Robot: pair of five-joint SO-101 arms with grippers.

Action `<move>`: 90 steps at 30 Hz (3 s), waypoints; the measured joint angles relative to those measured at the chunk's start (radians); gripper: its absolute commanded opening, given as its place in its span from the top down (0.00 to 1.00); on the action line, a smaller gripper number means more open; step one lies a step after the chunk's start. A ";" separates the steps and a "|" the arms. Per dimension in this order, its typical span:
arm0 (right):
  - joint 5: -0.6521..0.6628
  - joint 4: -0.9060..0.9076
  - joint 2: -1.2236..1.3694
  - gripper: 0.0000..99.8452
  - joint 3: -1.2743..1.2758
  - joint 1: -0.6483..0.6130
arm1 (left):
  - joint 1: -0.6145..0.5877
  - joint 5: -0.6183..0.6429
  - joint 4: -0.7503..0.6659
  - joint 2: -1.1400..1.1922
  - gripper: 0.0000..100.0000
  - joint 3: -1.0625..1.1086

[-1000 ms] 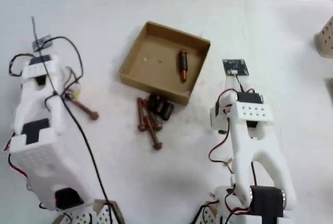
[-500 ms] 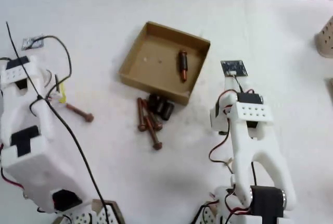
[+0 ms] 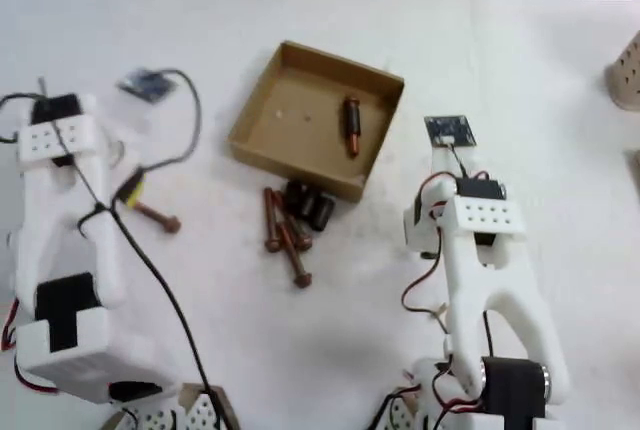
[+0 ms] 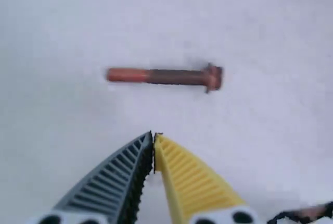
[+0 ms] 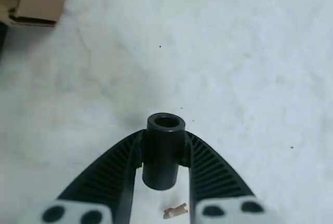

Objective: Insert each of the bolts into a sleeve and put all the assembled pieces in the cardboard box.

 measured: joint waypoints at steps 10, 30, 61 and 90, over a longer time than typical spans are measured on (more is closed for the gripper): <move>0.000 0.000 0.000 0.98 0.000 0.000 | 0.127 -0.138 -0.080 -0.002 0.98 0.281; 0.000 0.000 0.000 0.98 0.000 0.000 | 0.193 0.371 -0.709 -0.002 0.98 0.308; 0.000 0.000 0.000 0.98 0.000 0.000 | 0.077 -0.387 -0.512 -0.038 0.85 0.269; 0.000 0.000 0.000 0.98 0.000 0.000 | 0.031 0.396 -0.500 0.333 0.84 -0.258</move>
